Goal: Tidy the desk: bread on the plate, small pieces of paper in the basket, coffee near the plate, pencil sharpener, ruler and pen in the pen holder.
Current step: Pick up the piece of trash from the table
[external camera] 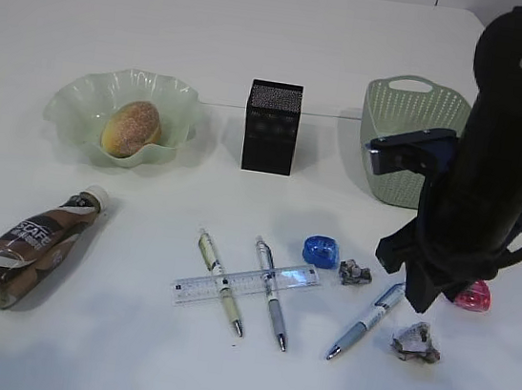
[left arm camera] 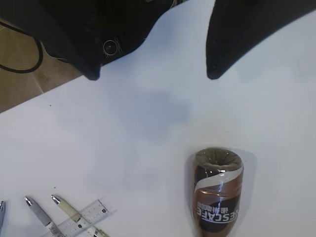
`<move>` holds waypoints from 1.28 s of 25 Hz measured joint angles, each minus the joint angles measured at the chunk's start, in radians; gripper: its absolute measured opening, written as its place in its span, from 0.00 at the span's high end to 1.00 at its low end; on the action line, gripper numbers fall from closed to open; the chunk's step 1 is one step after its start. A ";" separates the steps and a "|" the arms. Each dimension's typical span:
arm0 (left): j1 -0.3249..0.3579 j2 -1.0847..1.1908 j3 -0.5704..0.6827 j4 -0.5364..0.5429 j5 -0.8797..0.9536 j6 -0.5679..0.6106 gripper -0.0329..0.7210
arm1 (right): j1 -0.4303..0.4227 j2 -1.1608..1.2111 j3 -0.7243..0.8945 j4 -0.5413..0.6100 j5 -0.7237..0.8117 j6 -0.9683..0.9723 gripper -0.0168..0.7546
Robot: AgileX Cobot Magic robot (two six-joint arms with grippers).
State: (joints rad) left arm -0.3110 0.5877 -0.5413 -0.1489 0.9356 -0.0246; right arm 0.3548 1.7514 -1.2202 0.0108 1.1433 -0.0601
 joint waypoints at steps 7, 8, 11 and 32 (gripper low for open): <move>0.000 0.000 0.000 0.000 0.000 0.000 0.34 | 0.000 0.056 -0.006 -0.027 0.004 0.002 0.56; 0.000 0.000 0.000 0.000 0.000 0.000 0.34 | 0.000 0.058 -0.006 -0.029 0.002 0.002 0.56; 0.000 0.000 0.000 0.000 0.000 0.000 0.34 | 0.000 0.066 -0.006 -0.031 -0.005 0.002 0.56; 0.000 0.000 0.000 0.000 0.000 0.000 0.34 | 0.000 0.117 0.102 -0.043 -0.167 0.000 0.52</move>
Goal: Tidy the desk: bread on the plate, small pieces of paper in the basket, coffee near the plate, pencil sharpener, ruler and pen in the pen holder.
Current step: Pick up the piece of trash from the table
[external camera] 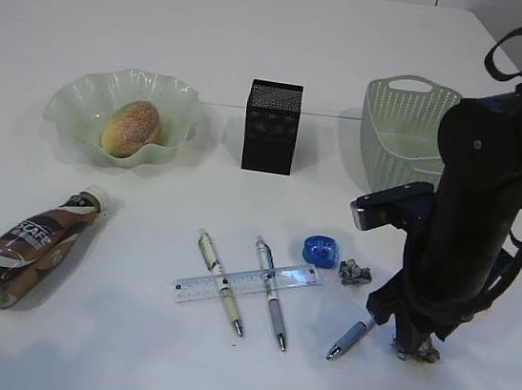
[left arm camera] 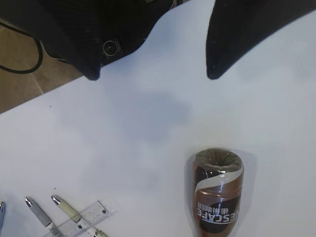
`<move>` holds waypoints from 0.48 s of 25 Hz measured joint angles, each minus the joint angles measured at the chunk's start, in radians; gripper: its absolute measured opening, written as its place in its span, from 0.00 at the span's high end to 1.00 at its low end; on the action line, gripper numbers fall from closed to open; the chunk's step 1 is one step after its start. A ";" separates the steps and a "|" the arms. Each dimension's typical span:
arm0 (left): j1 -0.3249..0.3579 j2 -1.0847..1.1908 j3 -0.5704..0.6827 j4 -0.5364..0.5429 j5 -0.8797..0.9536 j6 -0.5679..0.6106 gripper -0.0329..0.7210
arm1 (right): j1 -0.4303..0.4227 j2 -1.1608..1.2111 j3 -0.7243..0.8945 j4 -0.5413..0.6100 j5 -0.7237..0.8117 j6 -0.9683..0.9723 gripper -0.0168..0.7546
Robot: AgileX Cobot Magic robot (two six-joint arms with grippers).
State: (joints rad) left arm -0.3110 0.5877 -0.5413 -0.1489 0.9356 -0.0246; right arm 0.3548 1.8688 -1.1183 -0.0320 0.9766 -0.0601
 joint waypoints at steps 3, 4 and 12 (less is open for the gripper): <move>0.000 0.000 0.000 0.000 0.008 0.000 0.34 | 0.000 0.031 0.002 -0.009 -0.016 -0.002 0.52; 0.000 0.000 0.000 0.000 0.009 0.000 0.34 | 0.000 0.031 0.002 -0.009 -0.016 -0.002 0.52; 0.000 0.000 0.000 0.000 0.012 0.000 0.34 | -0.018 0.066 0.002 -0.019 -0.054 0.000 0.54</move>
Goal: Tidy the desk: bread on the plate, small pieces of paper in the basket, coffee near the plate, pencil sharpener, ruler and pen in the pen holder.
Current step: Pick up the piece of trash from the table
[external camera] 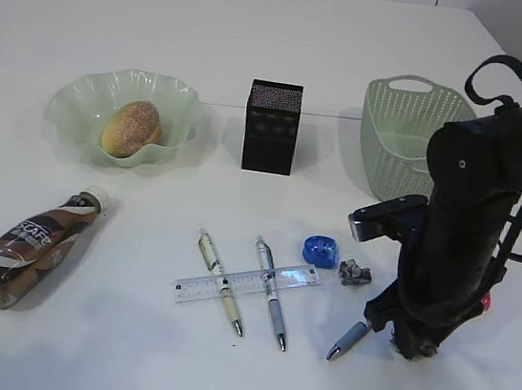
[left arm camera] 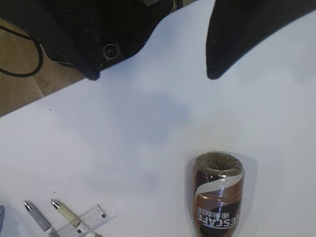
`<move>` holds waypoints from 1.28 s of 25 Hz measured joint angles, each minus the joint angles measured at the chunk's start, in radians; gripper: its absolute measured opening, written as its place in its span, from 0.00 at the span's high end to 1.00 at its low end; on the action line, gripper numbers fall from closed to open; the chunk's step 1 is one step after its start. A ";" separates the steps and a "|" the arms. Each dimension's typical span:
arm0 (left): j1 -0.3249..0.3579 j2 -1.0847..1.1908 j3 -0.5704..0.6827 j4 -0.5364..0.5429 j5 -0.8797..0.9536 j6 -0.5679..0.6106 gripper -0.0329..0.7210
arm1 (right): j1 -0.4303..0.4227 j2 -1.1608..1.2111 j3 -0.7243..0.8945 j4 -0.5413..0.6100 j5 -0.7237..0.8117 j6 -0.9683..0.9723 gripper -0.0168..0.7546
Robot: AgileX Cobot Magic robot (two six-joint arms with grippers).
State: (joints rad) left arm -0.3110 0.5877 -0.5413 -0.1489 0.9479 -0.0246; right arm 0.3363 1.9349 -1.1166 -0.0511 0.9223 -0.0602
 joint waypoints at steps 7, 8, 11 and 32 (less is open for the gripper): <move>0.000 0.000 0.000 0.000 0.000 0.000 0.34 | -0.007 0.000 0.000 0.000 -0.014 0.000 0.84; 0.000 0.000 0.000 0.000 0.000 0.000 0.34 | -0.007 0.000 0.000 -0.002 -0.014 0.000 0.88; 0.000 0.000 0.000 0.000 0.000 0.000 0.34 | -0.007 0.000 0.000 -0.006 -0.014 0.002 0.95; 0.000 0.000 0.000 0.000 0.000 0.000 0.34 | -0.007 -0.180 -0.275 0.004 0.114 0.014 0.96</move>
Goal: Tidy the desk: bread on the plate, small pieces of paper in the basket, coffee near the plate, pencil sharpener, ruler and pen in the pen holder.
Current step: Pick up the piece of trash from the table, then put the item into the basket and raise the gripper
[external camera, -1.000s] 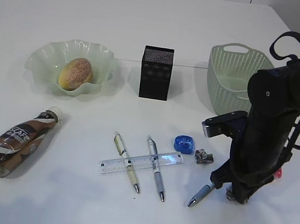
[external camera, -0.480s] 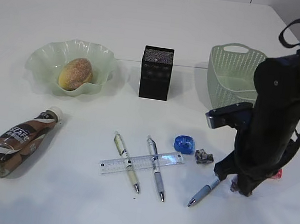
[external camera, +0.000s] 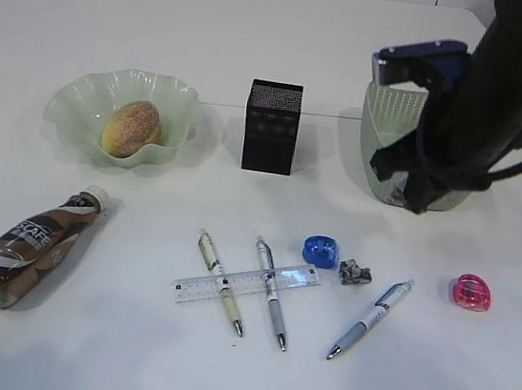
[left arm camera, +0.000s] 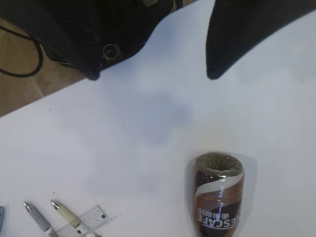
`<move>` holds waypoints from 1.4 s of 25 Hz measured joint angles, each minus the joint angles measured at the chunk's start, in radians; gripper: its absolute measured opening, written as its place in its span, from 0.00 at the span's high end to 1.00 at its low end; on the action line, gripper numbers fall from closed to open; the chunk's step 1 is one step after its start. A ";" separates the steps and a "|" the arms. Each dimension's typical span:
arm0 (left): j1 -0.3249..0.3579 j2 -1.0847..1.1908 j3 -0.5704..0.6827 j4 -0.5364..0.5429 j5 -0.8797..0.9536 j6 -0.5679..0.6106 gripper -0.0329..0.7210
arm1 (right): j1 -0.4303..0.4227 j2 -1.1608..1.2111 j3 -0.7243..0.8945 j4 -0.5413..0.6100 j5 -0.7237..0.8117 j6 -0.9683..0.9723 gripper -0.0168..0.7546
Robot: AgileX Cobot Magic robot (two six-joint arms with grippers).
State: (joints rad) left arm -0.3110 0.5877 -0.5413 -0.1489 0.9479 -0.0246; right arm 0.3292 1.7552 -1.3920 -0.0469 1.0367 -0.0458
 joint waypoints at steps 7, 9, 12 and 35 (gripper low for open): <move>0.000 0.000 0.000 0.000 0.000 0.000 0.34 | -0.014 0.000 -0.163 -0.007 -0.006 0.001 0.96; 0.000 0.000 0.000 0.000 0.000 0.000 0.34 | -0.035 0.000 -0.193 -0.007 -0.014 0.001 0.96; 0.000 0.000 0.000 0.000 0.000 0.000 0.34 | -0.095 0.000 -0.216 -0.007 -0.030 0.003 0.96; 0.000 0.000 0.000 0.008 0.000 0.000 0.34 | -0.226 0.270 -0.218 -0.033 -0.519 0.003 0.96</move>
State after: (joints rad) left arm -0.3110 0.5877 -0.5413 -0.1409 0.9479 -0.0246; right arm 0.1028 2.0252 -1.6099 -0.0801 0.5174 -0.0428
